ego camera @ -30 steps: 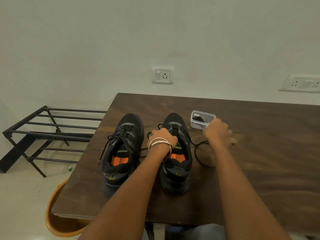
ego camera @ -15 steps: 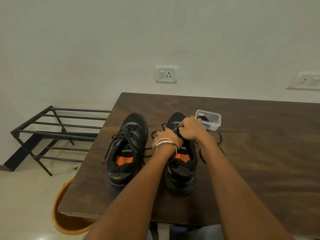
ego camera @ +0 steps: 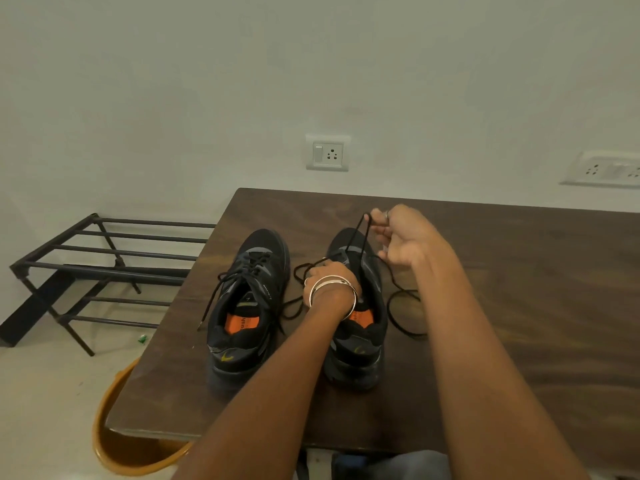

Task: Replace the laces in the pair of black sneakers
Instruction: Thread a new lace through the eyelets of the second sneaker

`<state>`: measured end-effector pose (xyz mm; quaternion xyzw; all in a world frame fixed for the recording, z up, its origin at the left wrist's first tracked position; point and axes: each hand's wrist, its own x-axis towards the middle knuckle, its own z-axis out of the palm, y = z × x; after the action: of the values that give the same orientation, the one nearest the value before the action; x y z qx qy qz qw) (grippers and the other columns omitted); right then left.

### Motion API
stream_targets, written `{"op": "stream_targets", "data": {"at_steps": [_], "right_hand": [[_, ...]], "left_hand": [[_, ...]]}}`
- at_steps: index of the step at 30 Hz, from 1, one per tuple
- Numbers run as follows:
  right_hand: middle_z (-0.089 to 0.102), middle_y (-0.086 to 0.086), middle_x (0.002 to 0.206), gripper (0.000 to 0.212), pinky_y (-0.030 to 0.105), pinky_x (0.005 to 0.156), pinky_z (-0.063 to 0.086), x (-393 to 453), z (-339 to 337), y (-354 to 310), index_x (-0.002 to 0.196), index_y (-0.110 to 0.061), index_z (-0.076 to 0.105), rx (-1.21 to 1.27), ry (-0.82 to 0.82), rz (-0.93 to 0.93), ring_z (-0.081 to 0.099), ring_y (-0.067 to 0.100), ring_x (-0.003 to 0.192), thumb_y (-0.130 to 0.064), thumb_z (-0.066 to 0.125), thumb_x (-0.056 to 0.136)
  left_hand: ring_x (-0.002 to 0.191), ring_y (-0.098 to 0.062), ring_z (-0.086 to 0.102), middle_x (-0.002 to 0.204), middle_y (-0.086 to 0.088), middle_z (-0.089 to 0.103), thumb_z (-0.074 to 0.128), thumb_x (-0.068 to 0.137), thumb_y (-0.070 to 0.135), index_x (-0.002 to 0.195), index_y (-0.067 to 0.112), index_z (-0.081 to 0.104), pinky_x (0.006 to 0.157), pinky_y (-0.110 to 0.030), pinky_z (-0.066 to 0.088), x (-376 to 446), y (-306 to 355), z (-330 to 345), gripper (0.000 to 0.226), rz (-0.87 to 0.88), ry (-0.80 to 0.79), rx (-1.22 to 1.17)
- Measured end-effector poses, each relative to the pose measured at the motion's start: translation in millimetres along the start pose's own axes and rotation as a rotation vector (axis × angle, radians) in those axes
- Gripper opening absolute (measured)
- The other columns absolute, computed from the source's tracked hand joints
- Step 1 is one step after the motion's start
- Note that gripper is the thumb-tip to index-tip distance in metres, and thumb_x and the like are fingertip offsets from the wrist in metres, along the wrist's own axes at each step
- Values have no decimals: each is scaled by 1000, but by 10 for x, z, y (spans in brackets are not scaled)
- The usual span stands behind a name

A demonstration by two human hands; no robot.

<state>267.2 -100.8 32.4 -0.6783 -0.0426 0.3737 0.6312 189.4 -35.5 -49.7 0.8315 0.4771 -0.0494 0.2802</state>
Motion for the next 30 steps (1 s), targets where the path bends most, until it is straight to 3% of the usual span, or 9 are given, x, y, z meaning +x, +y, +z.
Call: {"op": "stream_targets", "data": {"at_steps": [11,14,17,19,20,22,24,27,30], "right_hand": [[61,0,84,12,26,65,39,-655,-85,-605,90,-11,64,529,-33,-486,53,10,73,-5,56,95],[65,-3,82,14,26,62,38,-613,-140,-494,91,-15,66,287,45,-500,55,10,71,-10,54,97],[62,-2,66,16,24,54,40,-497,-317,-339,99,-5,66,-50,316,-401,50,13,61,-5,52,92],[59,4,84,12,34,80,48,-422,-445,-205,100,-4,56,-460,548,-304,50,22,78,-7,50,91],[55,7,97,10,41,96,39,-412,-478,-124,102,-9,51,-703,624,-220,49,26,90,-10,51,92],[52,13,119,15,50,107,24,-380,-469,30,109,-16,55,-1081,691,-95,47,34,113,-15,54,93],[47,16,135,23,53,107,23,-263,-393,144,117,-17,59,-1220,659,-160,38,39,128,-19,57,94],[58,8,133,30,47,107,34,45,-195,254,125,-18,63,-1109,377,-433,48,31,127,-22,61,95],[61,4,133,38,53,109,33,252,8,403,133,-19,60,-1187,187,-492,49,31,130,-24,63,95]], "left_hand": [[121,-34,47,136,-20,44,53,91,38,138,7,43,93,-42,45,-108,57,-31,57,-4,28,-21],[119,-35,49,134,-18,46,59,86,42,134,9,48,91,-43,47,-135,27,-55,60,4,17,-41],[112,-34,54,127,-16,52,58,85,40,124,10,56,90,-43,51,-135,-13,-87,50,20,-3,-98],[107,-34,56,123,-16,55,56,84,38,119,10,58,88,-42,51,-136,-35,-117,44,31,-17,-129],[106,-34,57,122,-16,56,55,84,37,117,10,58,87,-42,51,-136,-40,-128,43,42,-20,-133],[105,-34,58,120,-16,57,54,85,36,116,10,59,85,-41,51,-140,-40,-135,41,63,-20,-134],[103,-34,59,118,-16,59,54,85,35,114,9,60,87,-41,52,-143,-50,-137,39,80,-22,-130],[100,-32,59,114,-15,60,54,87,34,113,8,60,85,-41,53,-120,-53,-122,37,94,-20,-121],[88,-26,57,104,-12,60,54,88,34,109,7,60,72,-35,48,-100,-52,-101,34,106,-19,-106]]}}
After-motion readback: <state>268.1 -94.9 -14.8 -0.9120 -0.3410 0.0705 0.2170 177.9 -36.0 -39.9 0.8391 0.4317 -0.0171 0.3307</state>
